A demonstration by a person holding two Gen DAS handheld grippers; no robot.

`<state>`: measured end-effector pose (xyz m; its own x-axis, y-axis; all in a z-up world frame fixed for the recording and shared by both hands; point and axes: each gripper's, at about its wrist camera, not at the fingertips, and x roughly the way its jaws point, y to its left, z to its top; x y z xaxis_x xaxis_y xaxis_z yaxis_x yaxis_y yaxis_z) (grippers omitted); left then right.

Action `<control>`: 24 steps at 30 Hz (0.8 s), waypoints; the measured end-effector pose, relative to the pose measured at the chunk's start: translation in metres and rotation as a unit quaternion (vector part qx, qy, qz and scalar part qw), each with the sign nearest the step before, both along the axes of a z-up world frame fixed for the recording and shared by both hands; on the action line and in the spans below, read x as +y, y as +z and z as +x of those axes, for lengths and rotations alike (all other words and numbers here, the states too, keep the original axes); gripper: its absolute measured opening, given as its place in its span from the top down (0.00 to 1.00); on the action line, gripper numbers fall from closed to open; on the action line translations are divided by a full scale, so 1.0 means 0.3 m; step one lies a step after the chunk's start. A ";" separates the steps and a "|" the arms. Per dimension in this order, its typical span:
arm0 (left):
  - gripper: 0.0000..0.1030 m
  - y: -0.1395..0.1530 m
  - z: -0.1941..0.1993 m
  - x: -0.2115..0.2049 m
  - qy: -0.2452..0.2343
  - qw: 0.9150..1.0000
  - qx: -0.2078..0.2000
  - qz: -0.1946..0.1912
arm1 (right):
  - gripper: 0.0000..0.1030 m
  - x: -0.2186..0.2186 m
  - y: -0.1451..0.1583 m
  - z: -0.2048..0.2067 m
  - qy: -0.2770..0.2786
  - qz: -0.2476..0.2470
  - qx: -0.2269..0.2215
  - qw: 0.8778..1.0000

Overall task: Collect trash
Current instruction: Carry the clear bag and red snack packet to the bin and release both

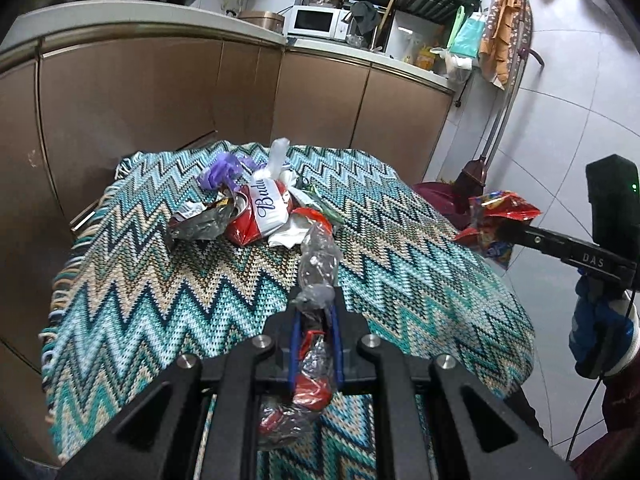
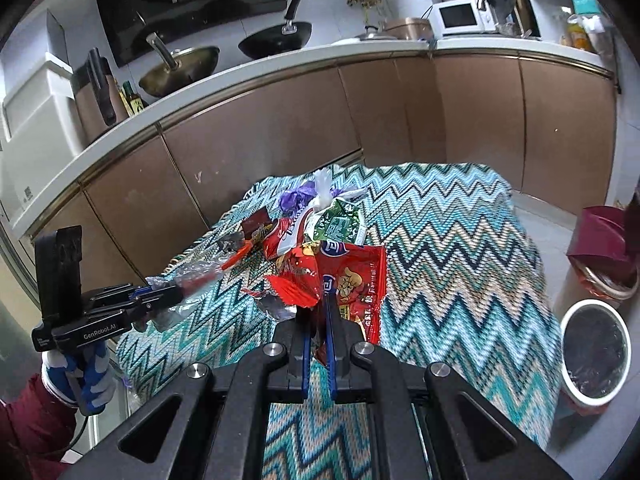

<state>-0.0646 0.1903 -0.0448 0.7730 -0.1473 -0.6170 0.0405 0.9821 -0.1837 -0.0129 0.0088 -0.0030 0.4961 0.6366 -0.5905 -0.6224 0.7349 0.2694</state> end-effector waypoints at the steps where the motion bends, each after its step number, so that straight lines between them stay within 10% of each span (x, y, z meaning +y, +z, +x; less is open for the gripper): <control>1: 0.89 0.007 -0.008 -0.006 0.002 1.000 -0.001 0.003 | 0.94 -0.019 0.007 -0.015 -0.004 0.003 -0.003 1.000; 11: 0.89 0.075 0.031 -0.146 -0.006 1.000 0.000 0.011 | 0.94 -0.262 0.030 -0.061 -0.072 0.029 -0.026 0.997; 24: 0.89 0.057 0.496 -0.741 -0.168 0.984 0.042 0.043 | 0.94 -0.761 -0.097 0.069 -0.268 0.049 -0.007 0.962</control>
<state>0.0842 -0.0319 -0.0276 0.6350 -0.3299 -0.6985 0.3529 0.9283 -0.1176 0.0079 -0.2195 -0.0321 0.7768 0.3395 -0.5304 -0.1654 0.9227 0.3483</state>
